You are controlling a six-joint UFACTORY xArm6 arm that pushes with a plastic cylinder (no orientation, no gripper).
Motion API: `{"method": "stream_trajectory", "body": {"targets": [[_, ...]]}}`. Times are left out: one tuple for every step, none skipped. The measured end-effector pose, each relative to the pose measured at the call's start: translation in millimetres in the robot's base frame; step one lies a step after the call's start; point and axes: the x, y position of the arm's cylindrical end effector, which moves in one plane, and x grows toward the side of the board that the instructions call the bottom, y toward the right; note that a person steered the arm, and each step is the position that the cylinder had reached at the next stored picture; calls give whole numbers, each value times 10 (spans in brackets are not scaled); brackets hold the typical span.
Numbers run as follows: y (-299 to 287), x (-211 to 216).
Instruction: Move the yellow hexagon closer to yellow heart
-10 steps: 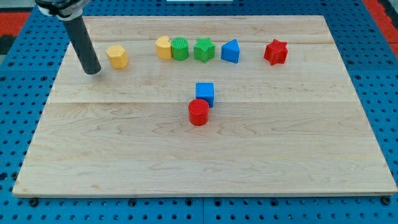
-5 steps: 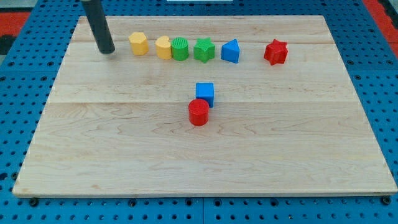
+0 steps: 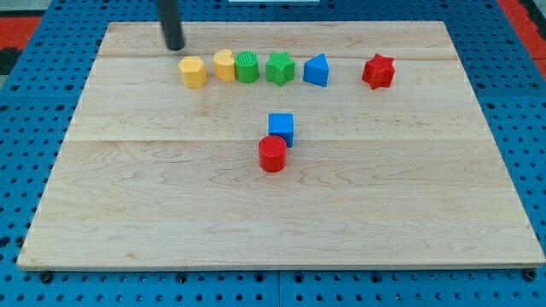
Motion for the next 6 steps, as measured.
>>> {"method": "stream_trajectory", "body": {"targets": [[-22,798],[275,876],[489,715],[549,598],[549,687],[775,1120]]}}
